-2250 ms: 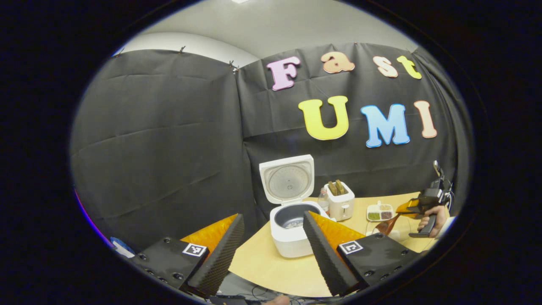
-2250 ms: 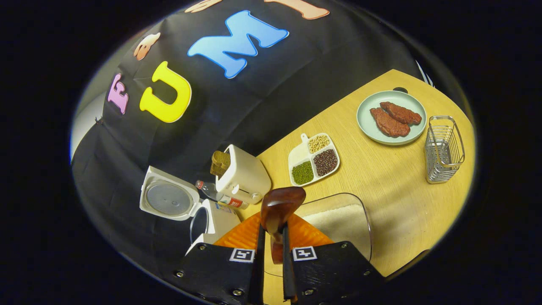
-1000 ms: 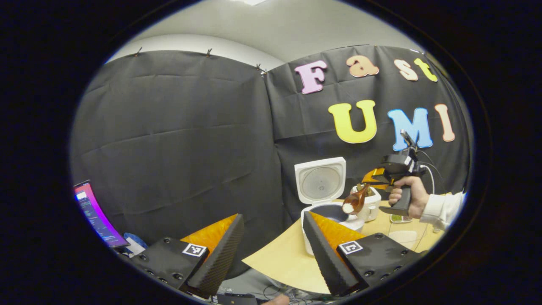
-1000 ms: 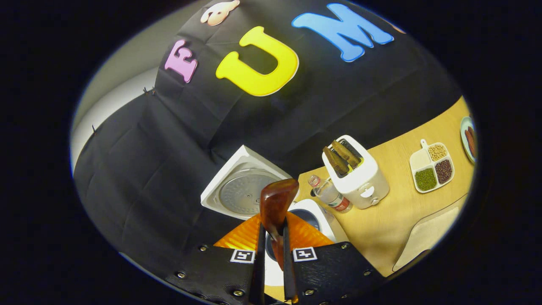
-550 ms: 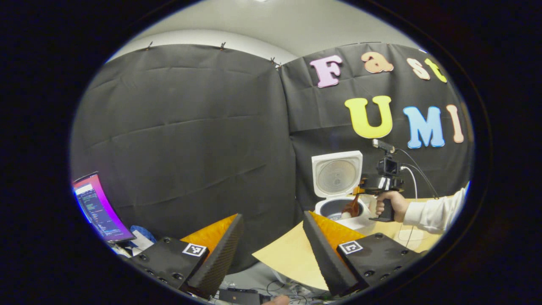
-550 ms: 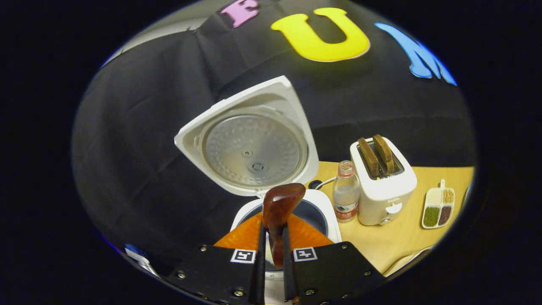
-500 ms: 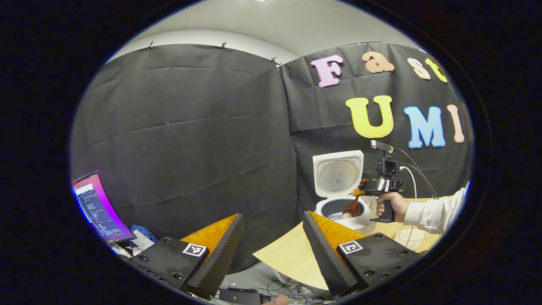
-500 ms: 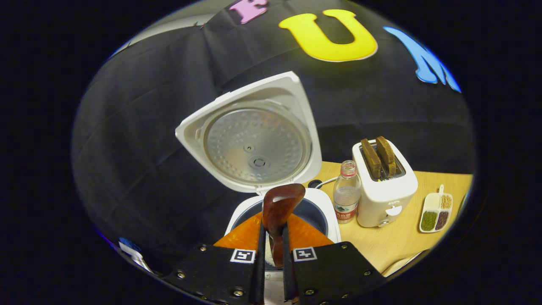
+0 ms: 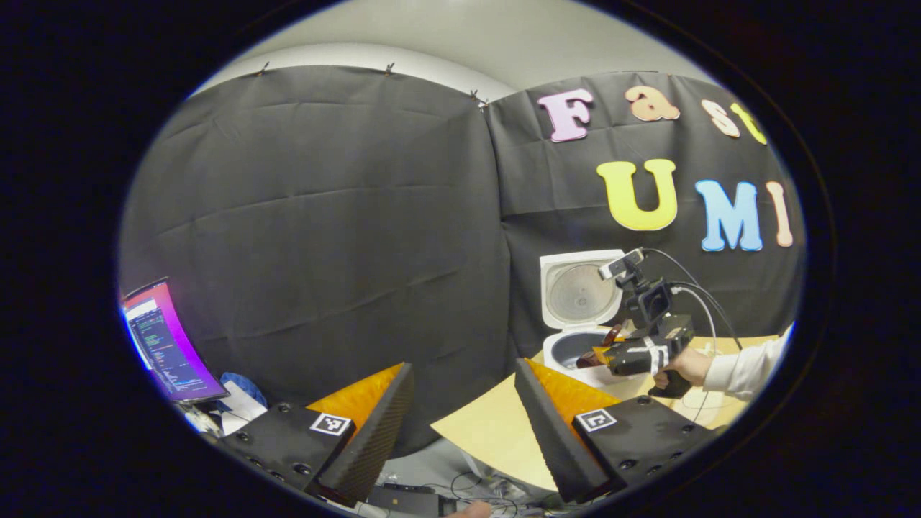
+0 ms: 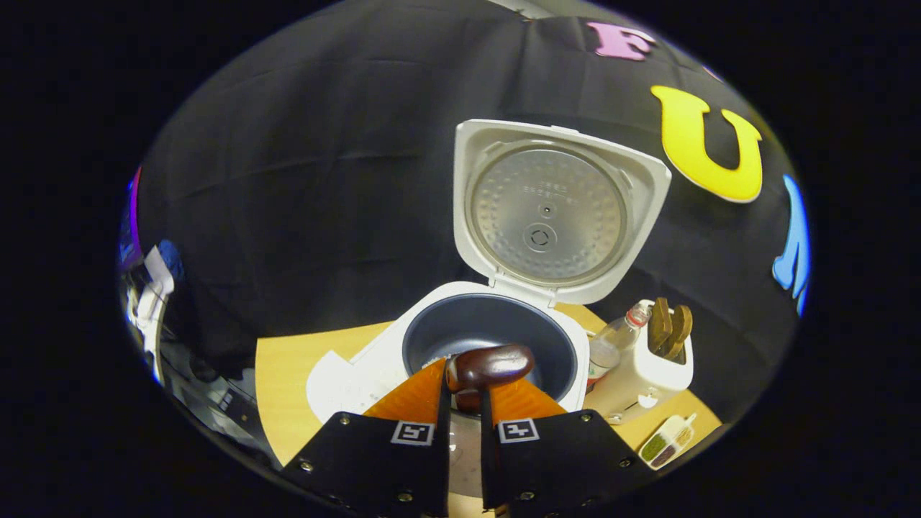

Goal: Close the left gripper, press the button to open the rice cooker; take a wooden spoon from the chopstick holder with the right hand, scoop a spoonful of rice and pour it into the rice cooker, then put the wooden spoon back into the chopstick holder.

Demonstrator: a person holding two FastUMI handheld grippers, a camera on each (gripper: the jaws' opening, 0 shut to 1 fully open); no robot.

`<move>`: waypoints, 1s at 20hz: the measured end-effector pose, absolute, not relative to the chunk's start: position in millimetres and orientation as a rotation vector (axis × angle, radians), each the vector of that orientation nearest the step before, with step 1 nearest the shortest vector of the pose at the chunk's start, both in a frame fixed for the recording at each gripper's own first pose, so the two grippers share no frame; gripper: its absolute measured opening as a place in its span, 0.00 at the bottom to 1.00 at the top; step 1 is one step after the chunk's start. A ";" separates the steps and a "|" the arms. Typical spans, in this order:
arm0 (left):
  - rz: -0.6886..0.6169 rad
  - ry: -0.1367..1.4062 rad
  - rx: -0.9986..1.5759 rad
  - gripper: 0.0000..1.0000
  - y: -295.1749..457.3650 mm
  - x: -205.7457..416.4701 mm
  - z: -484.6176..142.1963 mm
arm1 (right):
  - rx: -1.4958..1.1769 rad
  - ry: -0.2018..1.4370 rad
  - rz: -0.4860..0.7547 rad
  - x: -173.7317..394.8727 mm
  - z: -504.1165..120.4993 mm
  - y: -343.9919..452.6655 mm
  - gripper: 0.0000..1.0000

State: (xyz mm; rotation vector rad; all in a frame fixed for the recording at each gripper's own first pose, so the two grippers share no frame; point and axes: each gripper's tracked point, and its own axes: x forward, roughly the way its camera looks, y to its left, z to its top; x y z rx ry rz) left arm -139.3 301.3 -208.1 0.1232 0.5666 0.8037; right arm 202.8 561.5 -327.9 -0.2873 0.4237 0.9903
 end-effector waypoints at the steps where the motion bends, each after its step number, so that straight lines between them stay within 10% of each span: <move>1: 0.802 0.566 0.125 0.95 301.3 -139.1 -207.8 | -0.281 0.416 0.983 204.7 -323.6 562.5 0.18; 20: 0.733 0.484 0.119 1.00 305.6 -153.7 -186.4 | 0.661 0.779 0.727 252.2 -256.9 481.3 0.18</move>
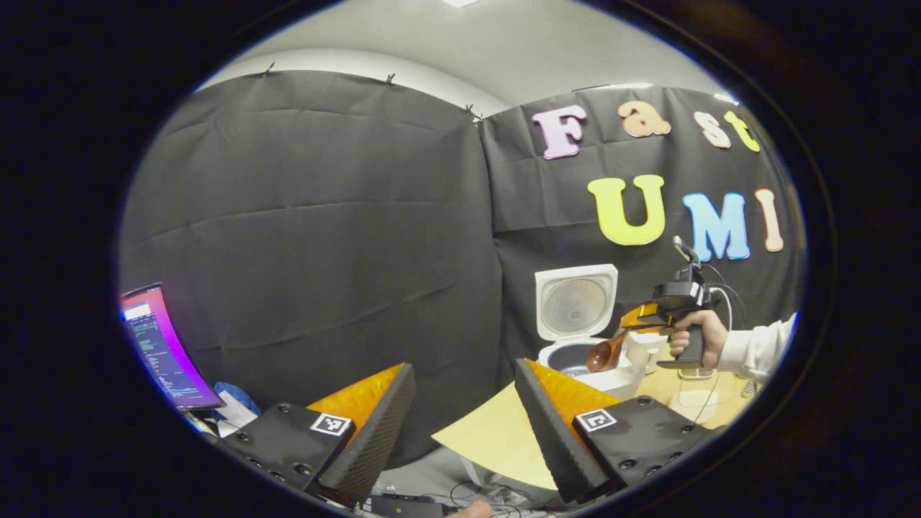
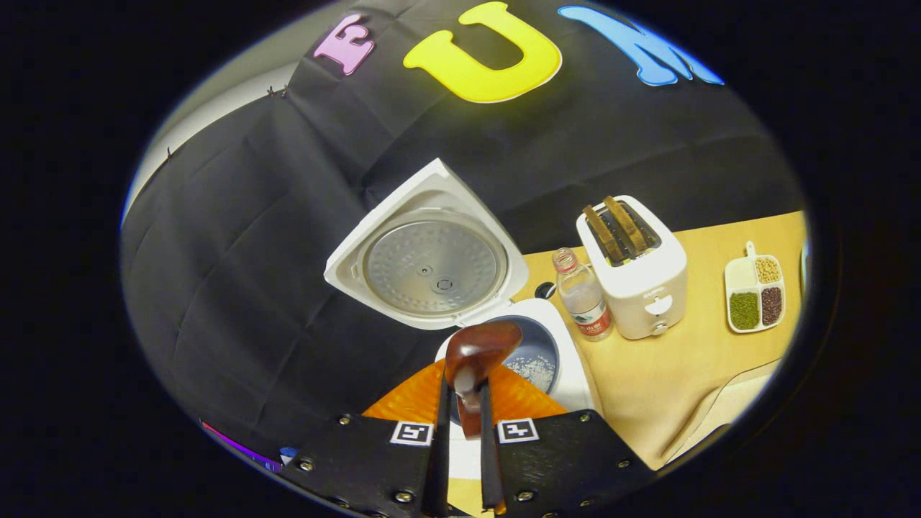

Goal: Close the left gripper, press the button to open the rice cooker; take a wooden spoon from the chopstick holder with the right hand, scoop a spoonful of rice and pour it into the rice cooker, then put the wooden spoon back into the chopstick holder.

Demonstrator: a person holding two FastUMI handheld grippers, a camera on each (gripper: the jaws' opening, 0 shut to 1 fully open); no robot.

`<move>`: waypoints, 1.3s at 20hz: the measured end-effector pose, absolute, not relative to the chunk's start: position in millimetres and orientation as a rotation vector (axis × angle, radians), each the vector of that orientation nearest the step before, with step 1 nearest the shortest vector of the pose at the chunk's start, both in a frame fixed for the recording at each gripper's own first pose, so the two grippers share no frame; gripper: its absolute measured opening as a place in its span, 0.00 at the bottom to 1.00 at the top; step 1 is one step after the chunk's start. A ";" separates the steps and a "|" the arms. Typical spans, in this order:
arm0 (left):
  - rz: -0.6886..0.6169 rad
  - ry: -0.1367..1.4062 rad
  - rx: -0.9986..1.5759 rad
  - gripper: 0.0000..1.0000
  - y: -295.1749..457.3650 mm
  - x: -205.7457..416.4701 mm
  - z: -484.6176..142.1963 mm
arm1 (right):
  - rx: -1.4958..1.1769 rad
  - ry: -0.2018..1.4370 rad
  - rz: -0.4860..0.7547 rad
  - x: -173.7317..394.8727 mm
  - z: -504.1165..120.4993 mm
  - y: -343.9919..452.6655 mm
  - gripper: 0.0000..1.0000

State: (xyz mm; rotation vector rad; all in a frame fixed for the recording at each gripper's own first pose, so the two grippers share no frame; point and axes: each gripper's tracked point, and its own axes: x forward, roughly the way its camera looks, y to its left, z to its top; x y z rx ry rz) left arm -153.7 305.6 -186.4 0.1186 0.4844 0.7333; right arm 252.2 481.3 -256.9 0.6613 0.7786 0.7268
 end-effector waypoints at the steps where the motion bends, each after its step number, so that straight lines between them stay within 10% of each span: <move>1: 0.720 0.474 0.112 1.00 303.2 -156.9 -185.1 | 0.672 0.769 0.709 250.4 -251.5 467.1 0.18; 26: 0.481 0.421 0.035 0.99 168.9 -75.5 -207.5 | 0.894 0.692 0.160 211.1 -303.8 -4.5 0.18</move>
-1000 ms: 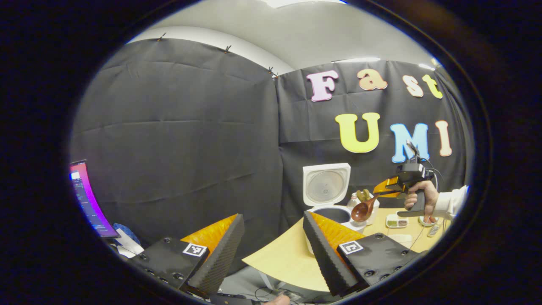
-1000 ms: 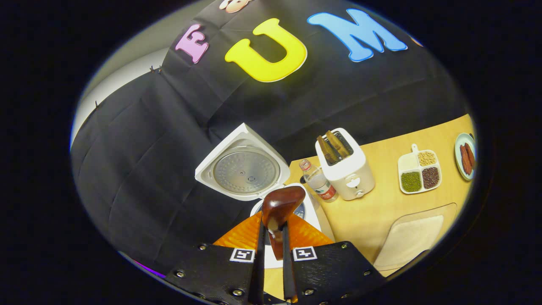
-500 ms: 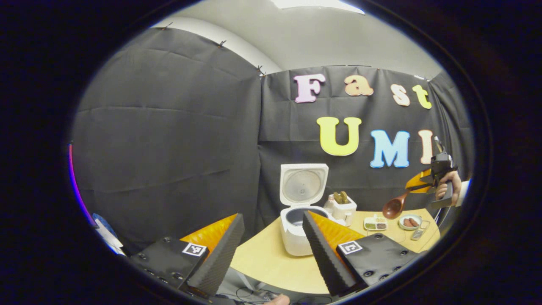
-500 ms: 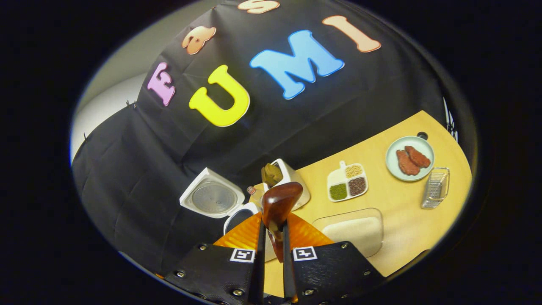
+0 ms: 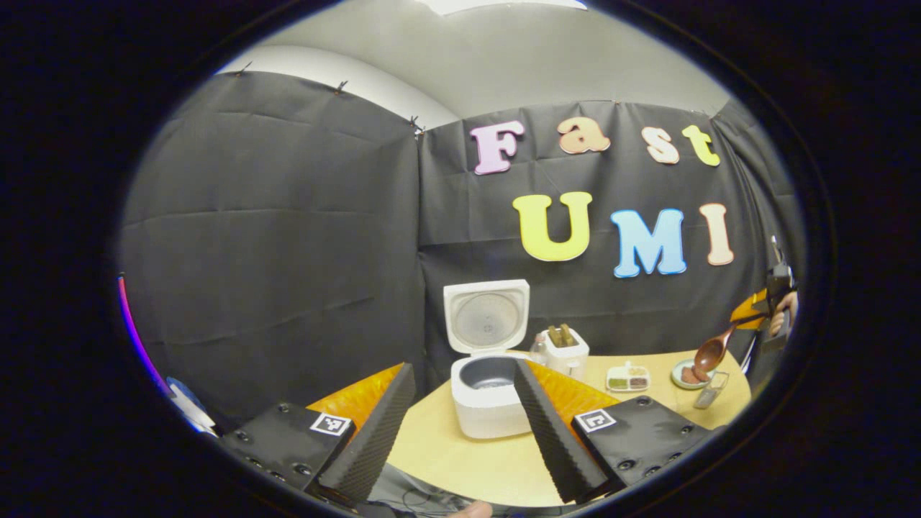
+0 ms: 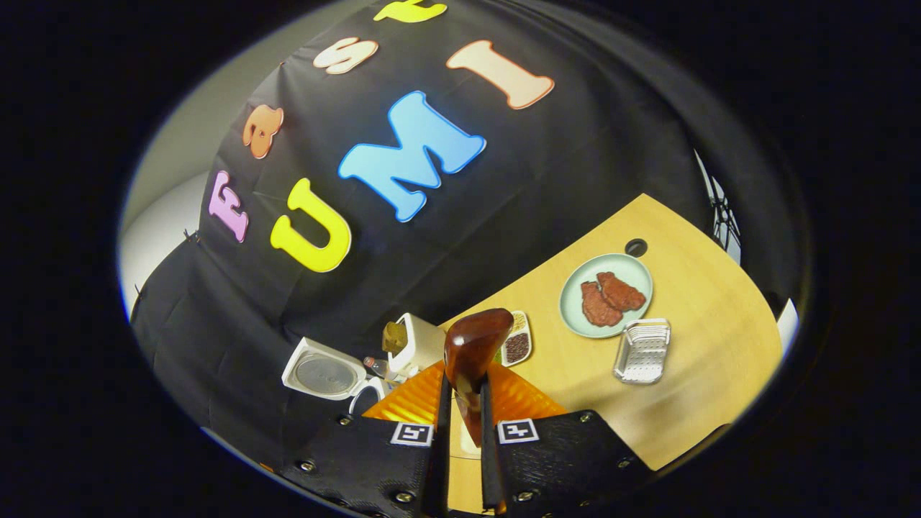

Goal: Close the left gripper, press the button to open the rice cooker; take a wooden spoon from the chopstick holder with the right hand, scoop a spoonful of rice and pour it into the rice cooker, then put the wooden spoon back into the chopstick holder.

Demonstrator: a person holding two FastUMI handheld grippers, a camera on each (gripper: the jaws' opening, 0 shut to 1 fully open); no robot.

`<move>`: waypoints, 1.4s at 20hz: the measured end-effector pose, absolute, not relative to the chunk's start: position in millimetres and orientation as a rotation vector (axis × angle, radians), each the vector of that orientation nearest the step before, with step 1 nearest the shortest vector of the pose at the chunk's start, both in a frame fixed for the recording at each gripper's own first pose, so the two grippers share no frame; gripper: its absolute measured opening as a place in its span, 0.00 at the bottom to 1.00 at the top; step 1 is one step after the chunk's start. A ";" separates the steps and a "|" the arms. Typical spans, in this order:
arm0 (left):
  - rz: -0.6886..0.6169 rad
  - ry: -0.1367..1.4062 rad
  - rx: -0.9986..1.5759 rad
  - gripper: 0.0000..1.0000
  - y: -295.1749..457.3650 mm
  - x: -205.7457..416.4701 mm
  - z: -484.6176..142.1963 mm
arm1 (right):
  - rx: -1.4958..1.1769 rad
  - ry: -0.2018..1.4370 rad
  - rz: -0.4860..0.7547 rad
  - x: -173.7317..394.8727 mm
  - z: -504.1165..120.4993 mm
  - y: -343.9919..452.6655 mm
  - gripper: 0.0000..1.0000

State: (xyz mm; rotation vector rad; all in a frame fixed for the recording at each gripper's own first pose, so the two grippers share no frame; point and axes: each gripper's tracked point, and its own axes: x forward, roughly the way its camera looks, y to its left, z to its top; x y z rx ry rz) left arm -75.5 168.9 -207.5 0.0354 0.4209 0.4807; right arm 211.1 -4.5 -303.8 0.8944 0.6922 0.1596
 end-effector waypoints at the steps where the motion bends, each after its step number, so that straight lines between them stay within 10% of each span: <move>1: 0.476 0.426 0.020 0.99 155.2 -64.5 -209.2 | 0.895 0.699 0.147 213.3 -314.1 -20.2 0.18; 28: 0.479 0.536 0.134 0.94 56.6 -41.5 -202.8 | 0.547 0.874 -0.008 190.5 -485.4 -82.7 0.18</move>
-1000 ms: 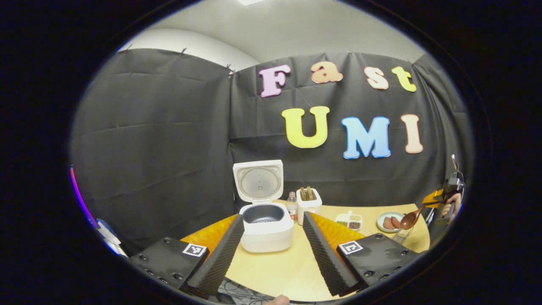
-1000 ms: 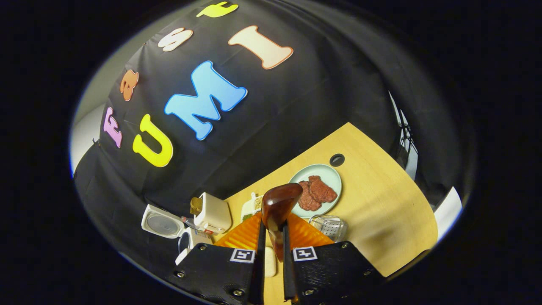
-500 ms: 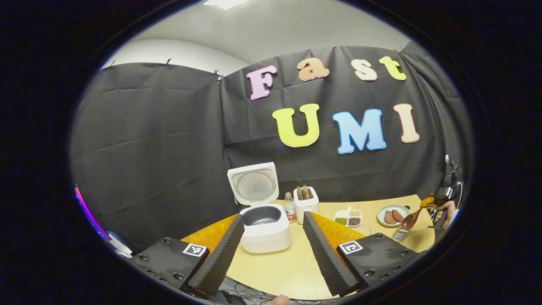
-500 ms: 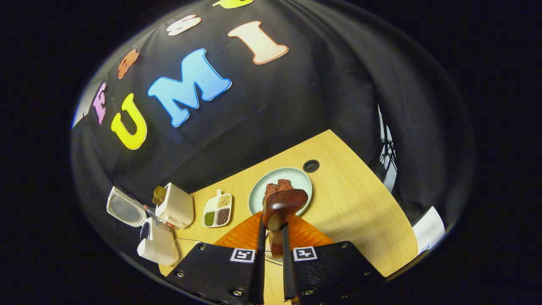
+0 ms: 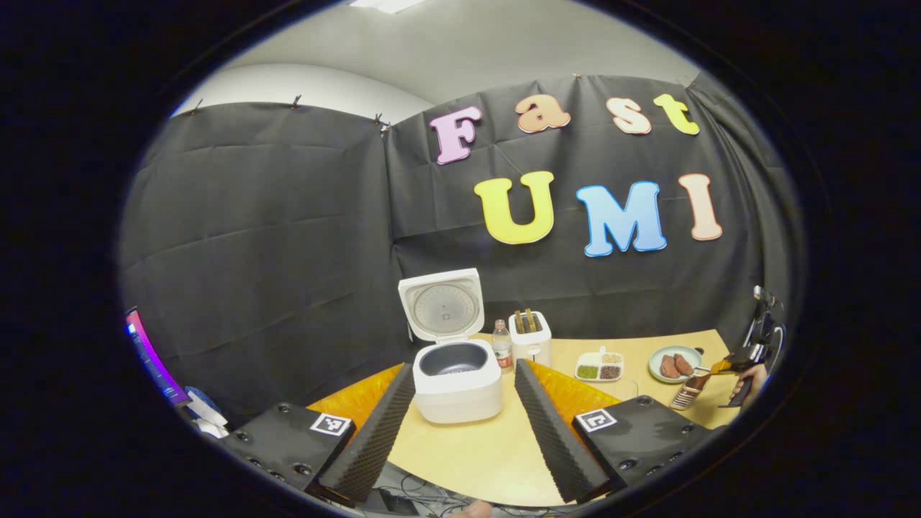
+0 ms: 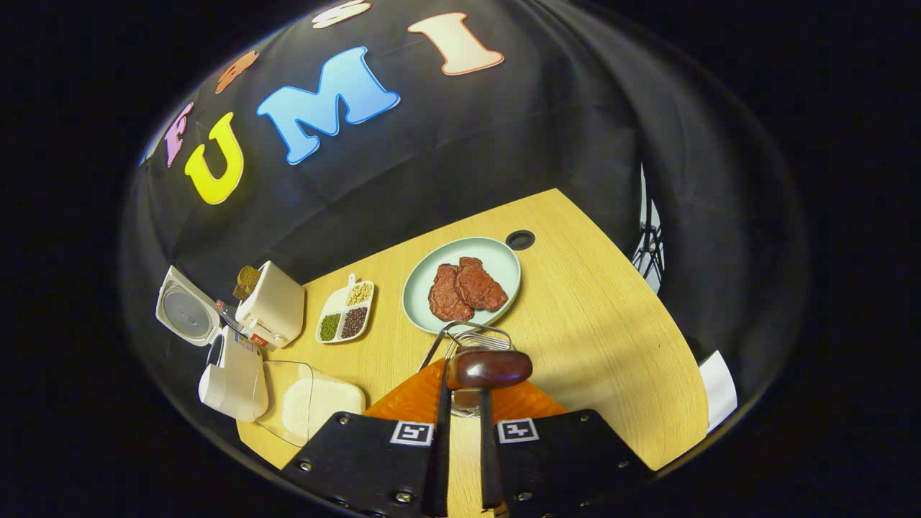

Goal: Close the left gripper, press the button to open the rice cooker; take a wooden spoon from the chopstick holder with the right hand, scoop a spoonful of rice and pour it into the rice cooker, then put the wooden spoon back into the chopstick holder.

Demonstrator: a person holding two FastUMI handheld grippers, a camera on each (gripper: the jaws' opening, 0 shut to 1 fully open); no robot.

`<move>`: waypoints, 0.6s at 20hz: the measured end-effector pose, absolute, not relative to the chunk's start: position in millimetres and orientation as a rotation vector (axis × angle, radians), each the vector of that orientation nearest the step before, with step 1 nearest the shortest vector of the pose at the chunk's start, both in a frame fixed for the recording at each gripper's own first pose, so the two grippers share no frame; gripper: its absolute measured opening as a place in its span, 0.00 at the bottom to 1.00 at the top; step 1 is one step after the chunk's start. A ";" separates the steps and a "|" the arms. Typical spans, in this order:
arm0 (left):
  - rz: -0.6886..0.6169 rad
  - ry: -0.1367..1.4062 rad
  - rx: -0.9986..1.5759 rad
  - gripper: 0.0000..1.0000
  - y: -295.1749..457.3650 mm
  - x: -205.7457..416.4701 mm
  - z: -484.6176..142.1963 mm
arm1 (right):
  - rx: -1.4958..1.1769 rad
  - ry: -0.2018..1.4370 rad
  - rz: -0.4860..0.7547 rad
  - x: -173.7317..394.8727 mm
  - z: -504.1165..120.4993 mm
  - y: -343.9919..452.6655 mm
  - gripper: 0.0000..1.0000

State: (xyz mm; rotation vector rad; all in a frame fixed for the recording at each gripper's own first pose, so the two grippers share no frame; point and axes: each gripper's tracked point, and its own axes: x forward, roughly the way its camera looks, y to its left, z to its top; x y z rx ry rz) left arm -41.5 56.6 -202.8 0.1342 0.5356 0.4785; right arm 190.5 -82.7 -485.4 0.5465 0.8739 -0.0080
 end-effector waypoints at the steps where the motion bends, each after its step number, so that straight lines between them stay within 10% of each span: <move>1: 0.475 0.535 0.134 1.00 56.2 -40.1 -204.5 | 0.551 0.878 -0.001 188.4 -486.0 -84.3 0.19; 6: 0.457 0.528 0.121 1.00 50.6 -35.3 -207.9 | 0.562 0.863 0.007 179.8 -479.6 -96.3 0.22; 12: 0.441 0.478 0.118 1.00 50.4 -19.3 -197.0 | 0.491 0.850 -0.026 160.0 -475.1 -115.1 0.65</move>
